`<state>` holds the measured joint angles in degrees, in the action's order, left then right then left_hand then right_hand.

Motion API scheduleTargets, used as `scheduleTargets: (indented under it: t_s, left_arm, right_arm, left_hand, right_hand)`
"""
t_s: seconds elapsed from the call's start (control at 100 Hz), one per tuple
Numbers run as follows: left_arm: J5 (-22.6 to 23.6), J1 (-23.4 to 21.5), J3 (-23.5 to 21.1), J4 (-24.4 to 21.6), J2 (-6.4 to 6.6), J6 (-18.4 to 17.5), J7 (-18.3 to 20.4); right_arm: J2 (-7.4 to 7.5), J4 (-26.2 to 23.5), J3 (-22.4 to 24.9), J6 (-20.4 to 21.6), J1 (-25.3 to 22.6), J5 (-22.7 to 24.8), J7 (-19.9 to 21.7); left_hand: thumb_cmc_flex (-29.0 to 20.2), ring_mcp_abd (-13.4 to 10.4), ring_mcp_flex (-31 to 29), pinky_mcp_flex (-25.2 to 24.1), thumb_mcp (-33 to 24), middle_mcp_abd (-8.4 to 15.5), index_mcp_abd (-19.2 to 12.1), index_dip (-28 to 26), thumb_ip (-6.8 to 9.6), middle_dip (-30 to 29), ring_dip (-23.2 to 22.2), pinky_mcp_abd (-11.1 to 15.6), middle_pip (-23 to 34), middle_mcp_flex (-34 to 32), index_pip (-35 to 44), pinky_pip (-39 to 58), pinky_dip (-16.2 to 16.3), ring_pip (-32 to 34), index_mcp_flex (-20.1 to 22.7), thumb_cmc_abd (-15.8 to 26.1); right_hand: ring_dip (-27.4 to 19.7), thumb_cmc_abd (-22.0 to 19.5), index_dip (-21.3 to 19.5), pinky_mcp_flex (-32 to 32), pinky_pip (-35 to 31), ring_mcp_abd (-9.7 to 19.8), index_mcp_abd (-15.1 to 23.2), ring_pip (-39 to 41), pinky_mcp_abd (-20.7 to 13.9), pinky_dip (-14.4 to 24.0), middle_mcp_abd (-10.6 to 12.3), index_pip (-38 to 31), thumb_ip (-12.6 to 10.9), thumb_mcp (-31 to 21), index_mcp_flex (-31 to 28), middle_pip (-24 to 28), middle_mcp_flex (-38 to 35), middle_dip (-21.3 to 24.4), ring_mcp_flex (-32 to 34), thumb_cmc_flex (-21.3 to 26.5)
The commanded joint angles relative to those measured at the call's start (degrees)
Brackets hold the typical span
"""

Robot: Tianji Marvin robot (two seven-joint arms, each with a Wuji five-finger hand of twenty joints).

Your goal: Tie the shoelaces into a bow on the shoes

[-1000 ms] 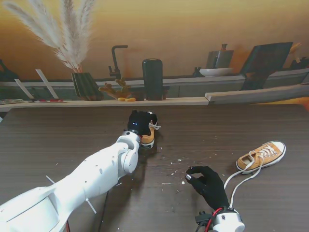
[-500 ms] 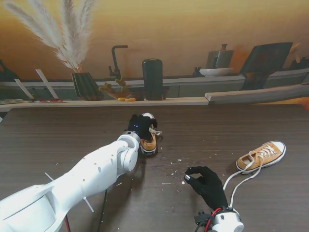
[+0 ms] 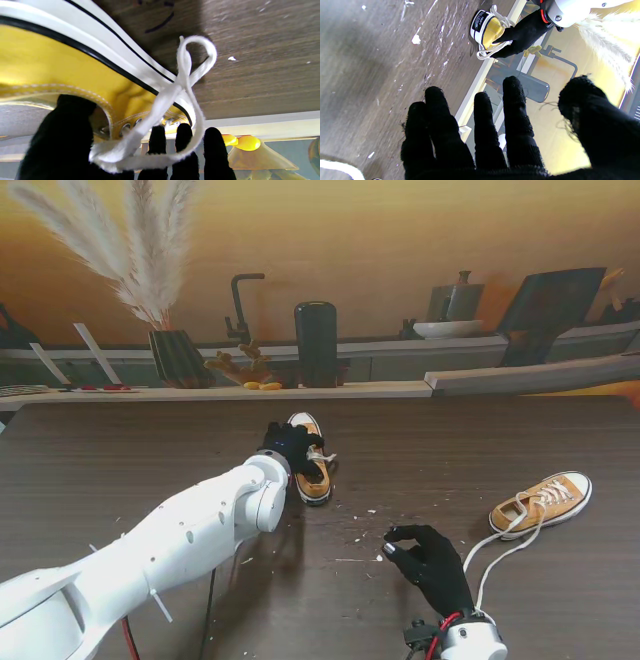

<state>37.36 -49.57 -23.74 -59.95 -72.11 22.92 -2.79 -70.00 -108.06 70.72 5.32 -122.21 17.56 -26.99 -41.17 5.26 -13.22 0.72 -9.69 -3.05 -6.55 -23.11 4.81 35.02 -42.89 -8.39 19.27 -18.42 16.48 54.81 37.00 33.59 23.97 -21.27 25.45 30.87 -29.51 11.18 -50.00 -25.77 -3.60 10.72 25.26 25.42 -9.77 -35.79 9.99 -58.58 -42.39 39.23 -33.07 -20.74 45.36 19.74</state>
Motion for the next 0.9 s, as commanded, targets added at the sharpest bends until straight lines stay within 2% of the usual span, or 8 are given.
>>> scheduleTargets:
  t_s: [0.0, 0.11, 0.32, 0.62, 0.77, 0.89]
  left_arm:
    - [0.5, 0.3, 0.1, -1.6, 0.78, 0.8, 1.9]
    - [0.8, 0.4, 0.2, -3.5, 1.68, 1.4, 4.3]
    - [2.4, -1.5, -2.2, -7.8, 3.02, 2.7, 5.0]
    - [5.5, -5.8, -7.2, -18.8, 6.12, 4.4, 9.7]
    - [9.1, -11.9, -13.3, -27.7, 8.16, 3.7, 11.9]
    - [13.2, -20.5, -21.1, -36.8, 9.47, 1.3, 12.3]
  right_arm:
    - [0.22, -0.7, 0.1, 0.3, -0.6, 0.2, 0.6]
    - [0.24, -1.0, 0.2, 0.5, -0.9, 0.4, 0.6]
    - [0.28, -1.4, 0.3, 1.0, -1.4, 0.5, 0.5]
    - [0.32, -1.7, 0.4, 1.6, -2.0, 0.8, 0.4]
    - [0.34, -1.6, 0.4, 1.9, -2.1, 1.2, 0.2]
    - [0.35, -1.3, 0.2, 1.8, -1.8, 2.0, -0.1]
  left_hand:
    - [2.4, 0.4, 2.3, -1.5, 3.6, -2.7, 7.6, 1.3, -1.63, -2.3, 1.9, 3.3, -3.4, 3.1, -1.3, -1.8, 1.4, -1.3, -1.3, 2.0]
    - [3.4, 0.5, 4.0, -2.6, 6.9, -2.9, 8.2, 2.6, -2.27, -3.3, 2.4, 3.3, -5.4, 5.2, -4.1, -4.3, 1.4, -3.0, -2.8, 3.6]
    - [4.6, 0.8, 5.0, -3.3, 8.8, -2.9, 8.4, 3.7, -1.92, -4.8, 3.0, 2.6, -7.8, 6.6, -6.2, -7.5, 1.3, -5.1, -3.9, 5.3]
    - [4.6, 1.5, 5.6, -3.7, 9.4, -3.0, 8.6, 3.7, -1.52, -6.3, 5.6, 1.1, -9.7, 7.0, -6.7, -13.5, 0.5, -9.8, -4.2, 5.8]
    - [4.3, 1.7, 5.7, -4.0, 9.3, -3.2, 8.7, 3.6, -1.33, -6.6, 6.8, 0.7, -10.2, 7.1, -6.9, -16.1, 0.2, -11.8, -4.2, 6.2]
    - [3.6, 2.2, 4.8, -3.6, 9.2, -3.3, 9.0, 3.4, -1.13, -6.8, 8.0, 0.0, -10.3, 5.9, -6.9, -18.9, -0.2, -13.6, -3.8, 6.4]
  right_hand:
    - [0.7, 0.1, -0.3, 0.7, -2.5, -1.9, 1.1, 0.3, -1.2, 0.6, -0.1, 0.6, -1.4, 1.7, -0.2, -0.3, 0.0, 0.5, 0.0, -1.7]
    - [0.8, 0.3, -0.3, 0.8, -2.5, -1.9, 1.2, 0.3, -1.2, 0.5, 0.0, 0.6, -1.3, 1.6, -0.2, -0.3, 0.0, 0.5, 0.1, -1.6]
    - [1.1, 0.4, -0.3, 0.9, -2.5, -1.8, 1.1, 0.5, -1.2, 0.5, 0.0, 0.5, -1.2, 1.5, -0.2, -0.3, -0.2, 0.5, 0.0, -1.5]
    - [1.4, 0.5, -0.3, 0.9, -2.5, -1.8, 1.2, 0.5, -1.3, 0.4, 0.1, 0.5, -1.1, 1.5, -0.1, -0.3, -0.3, 0.5, 0.0, -1.5]
    - [1.5, 0.5, -0.2, 0.9, -2.4, -1.8, 1.1, 0.4, -1.3, 0.4, 0.0, 0.5, -1.1, 1.5, -0.1, -0.4, -0.2, 0.5, 0.0, -1.5]
    - [1.5, 0.4, -0.2, 0.9, -2.4, -1.8, 1.2, 0.4, -1.2, 0.4, 0.0, 0.5, -1.1, 1.6, -0.1, -0.4, -0.2, 0.5, 0.0, -1.6]
